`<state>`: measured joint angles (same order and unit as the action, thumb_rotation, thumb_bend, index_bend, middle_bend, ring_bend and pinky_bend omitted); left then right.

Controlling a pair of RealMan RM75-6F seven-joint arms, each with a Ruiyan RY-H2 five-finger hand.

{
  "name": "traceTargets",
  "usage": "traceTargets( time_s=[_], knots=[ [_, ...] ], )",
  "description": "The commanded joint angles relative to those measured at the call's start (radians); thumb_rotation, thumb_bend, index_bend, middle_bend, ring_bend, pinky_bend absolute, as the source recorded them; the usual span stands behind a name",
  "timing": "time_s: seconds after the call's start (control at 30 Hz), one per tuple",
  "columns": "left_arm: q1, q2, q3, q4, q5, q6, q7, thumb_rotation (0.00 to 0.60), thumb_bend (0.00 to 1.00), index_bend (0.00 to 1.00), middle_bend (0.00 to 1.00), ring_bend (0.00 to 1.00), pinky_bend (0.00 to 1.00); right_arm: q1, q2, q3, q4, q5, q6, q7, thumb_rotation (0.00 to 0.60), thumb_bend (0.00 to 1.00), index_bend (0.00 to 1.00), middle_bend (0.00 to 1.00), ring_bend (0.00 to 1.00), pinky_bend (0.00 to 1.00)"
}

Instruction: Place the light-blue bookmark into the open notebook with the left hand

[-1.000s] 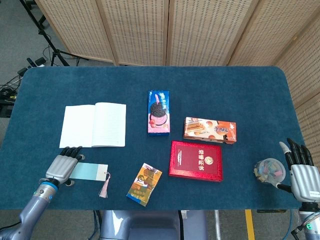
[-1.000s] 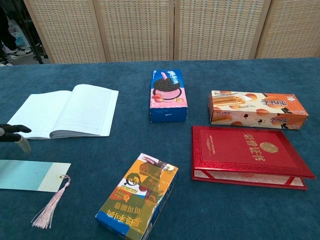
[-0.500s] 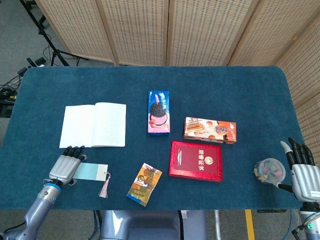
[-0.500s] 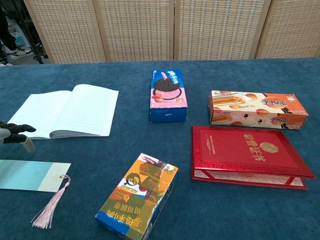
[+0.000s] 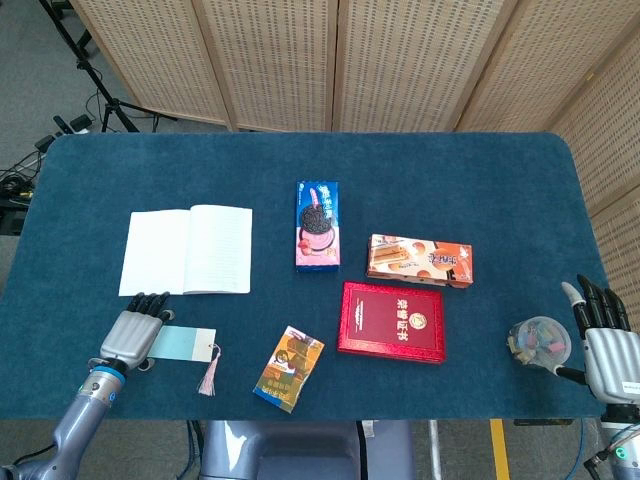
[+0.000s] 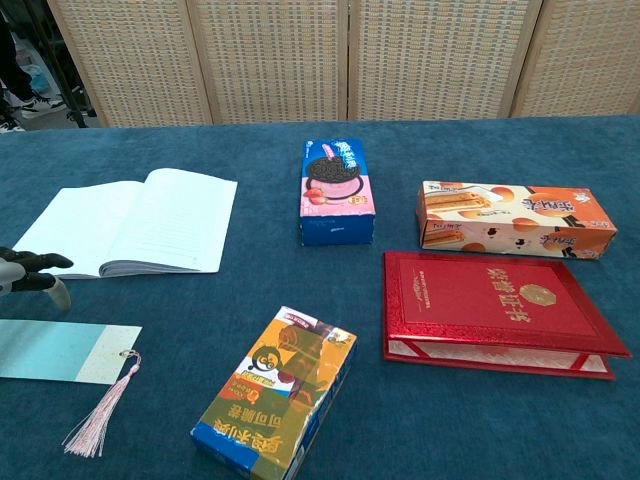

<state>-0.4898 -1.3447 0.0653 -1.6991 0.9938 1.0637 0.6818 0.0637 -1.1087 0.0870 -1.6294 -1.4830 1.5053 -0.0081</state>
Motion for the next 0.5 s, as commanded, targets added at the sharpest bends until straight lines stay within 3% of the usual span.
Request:
traceTargets(
  time_s=[0.03, 0.5],
  knots=[
    [-0.001, -0.001, 0.001, 0.000, -0.002, -0.001, 0.000, 0.600, 0.15, 0.28, 0.00, 0.00, 0.00, 0.000, -0.001, 0.001, 0.000, 0.000, 0.000, 0.001, 0.600, 0.00, 0.00, 0.00, 0.00, 0.00],
    [0.004, -0.007, 0.011, -0.008, 0.012, 0.018, 0.006, 0.600, 0.18, 0.31, 0.00, 0.00, 0.00, 0.000, -0.001, 0.003, 0.000, 0.002, 0.002, 0.004, 0.600, 0.00, 0.00, 0.00, 0.00, 0.00]
  ],
)
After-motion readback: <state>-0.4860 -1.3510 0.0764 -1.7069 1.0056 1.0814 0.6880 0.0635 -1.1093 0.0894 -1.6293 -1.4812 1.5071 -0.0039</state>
